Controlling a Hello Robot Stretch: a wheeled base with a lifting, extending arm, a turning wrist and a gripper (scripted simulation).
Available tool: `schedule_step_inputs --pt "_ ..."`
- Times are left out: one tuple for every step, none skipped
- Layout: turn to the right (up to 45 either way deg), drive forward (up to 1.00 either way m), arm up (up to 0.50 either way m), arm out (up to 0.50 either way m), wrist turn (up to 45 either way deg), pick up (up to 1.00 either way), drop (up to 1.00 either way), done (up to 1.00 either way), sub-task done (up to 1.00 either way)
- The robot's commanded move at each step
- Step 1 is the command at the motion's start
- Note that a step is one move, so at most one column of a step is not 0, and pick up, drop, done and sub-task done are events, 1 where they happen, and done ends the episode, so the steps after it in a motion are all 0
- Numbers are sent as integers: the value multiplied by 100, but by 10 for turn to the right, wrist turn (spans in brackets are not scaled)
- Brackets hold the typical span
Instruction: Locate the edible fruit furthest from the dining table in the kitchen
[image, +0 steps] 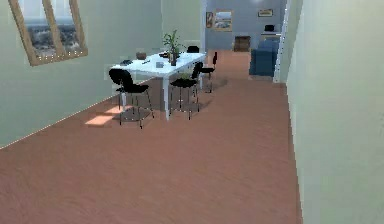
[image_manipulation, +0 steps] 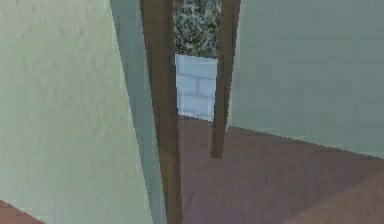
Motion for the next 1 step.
schedule_step_inputs --pt "0 100 0 0 0 0 0 0 0"
